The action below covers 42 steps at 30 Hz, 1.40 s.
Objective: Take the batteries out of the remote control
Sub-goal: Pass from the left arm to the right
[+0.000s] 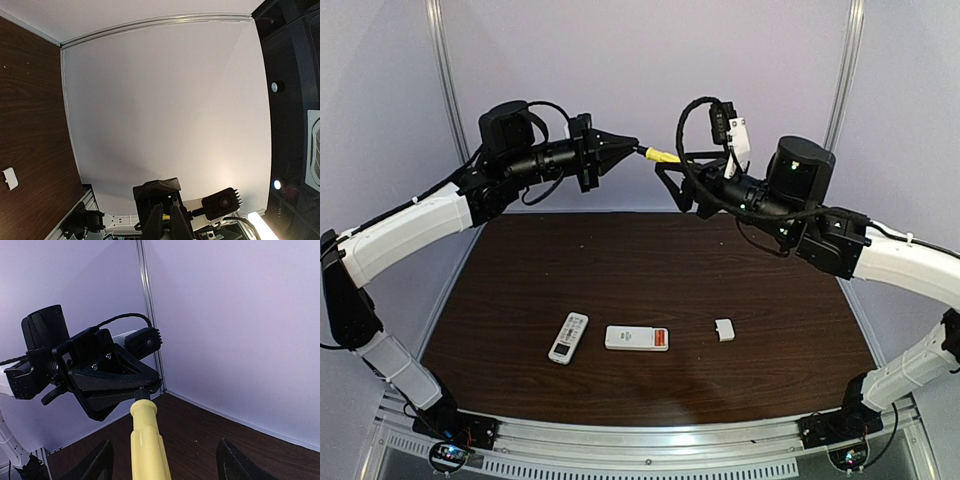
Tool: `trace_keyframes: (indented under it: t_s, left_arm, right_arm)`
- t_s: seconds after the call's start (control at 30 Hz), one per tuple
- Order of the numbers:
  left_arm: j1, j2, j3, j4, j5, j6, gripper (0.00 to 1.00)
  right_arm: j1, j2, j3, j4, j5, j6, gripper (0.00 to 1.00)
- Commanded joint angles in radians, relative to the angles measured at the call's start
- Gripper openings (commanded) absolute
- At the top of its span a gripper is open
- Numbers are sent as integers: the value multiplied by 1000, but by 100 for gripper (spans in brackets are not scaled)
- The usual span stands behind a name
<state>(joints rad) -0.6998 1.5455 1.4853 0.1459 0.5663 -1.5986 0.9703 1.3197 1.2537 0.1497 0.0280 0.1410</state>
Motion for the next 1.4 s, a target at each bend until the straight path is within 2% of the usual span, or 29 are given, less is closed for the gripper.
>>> trace_keyframes:
  t_s: [0.0,0.7,1.37]
  left_arm:
    - [5,-15,25,63,15,-15,0]
    - [5,-24,27,68,57,-25,0]
    - [4,-34,23,62,71,-29,0]
  right_arm:
    - [6,23,30,40,16,-38,70]
    - [5,61,58,74,-18,-75,51]
    - [5,78,71,76,-24,-84,44]
